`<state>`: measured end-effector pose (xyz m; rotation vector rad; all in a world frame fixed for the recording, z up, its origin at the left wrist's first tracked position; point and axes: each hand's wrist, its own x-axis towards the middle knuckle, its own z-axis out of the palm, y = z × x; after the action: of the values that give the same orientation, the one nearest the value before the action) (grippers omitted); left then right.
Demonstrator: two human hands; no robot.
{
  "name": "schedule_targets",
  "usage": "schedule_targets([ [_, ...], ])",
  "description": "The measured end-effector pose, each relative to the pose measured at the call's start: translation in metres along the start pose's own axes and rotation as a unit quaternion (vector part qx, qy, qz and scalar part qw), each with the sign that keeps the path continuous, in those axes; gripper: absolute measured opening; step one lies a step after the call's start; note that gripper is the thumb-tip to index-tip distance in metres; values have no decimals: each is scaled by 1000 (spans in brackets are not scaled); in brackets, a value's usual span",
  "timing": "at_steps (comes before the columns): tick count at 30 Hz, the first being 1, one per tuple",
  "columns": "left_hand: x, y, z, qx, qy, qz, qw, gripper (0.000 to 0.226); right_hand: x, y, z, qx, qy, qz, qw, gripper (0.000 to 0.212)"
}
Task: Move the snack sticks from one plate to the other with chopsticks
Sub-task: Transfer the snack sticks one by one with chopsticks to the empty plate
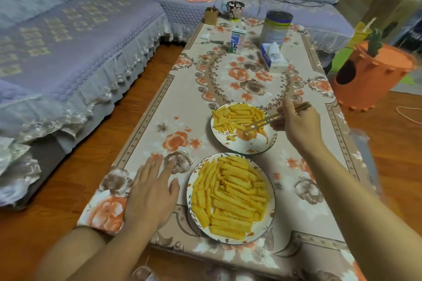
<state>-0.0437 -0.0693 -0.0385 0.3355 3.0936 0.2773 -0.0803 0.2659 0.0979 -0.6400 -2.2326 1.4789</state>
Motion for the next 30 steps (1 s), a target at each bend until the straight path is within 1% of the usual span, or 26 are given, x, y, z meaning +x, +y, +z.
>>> schedule_targets([
  [4, 0, 1, -4, 3, -7, -4, 1000, 77, -7, -8, -18, 2, 29, -8, 1000, 46],
  [7, 0, 4, -6, 2, -11, -6, 1000, 74, -32, -25, -46, 59, 41, 5, 997, 48],
  [9, -1, 4, -7, 8, -13, -9, 1000, 69, -61, -35, -60, 92, 23, 10, 995, 49],
  [12, -3, 4, -7, 8, -15, -10, 1000, 62, -110, -39, -67, 107, -12, 12, 994, 48],
  [15, -2, 4, -5, 12, -16, -9, 1000, 62, -144, -28, -61, 117, -13, 13, 993, 46],
  [18, -3, 4, -3, 9, -16, -11, 1000, 63, -160, -14, -55, 106, -11, 22, 994, 42],
  [20, -4, 3, -4, 4, -14, -9, 1000, 62, -166, -9, -58, 89, -9, 19, 996, 38],
  [23, -5, 3, -4, 4, -15, -10, 1000, 61, -169, -11, -69, 75, 22, 4, 997, 35],
  [27, -4, 6, -4, 31, -17, -11, 999, 61, -155, -26, -78, 111, 65, -9, 992, 35],
  [30, -3, 10, -7, 68, -26, -4, 997, 65, -123, -27, -70, 127, 60, -20, 990, 33],
])
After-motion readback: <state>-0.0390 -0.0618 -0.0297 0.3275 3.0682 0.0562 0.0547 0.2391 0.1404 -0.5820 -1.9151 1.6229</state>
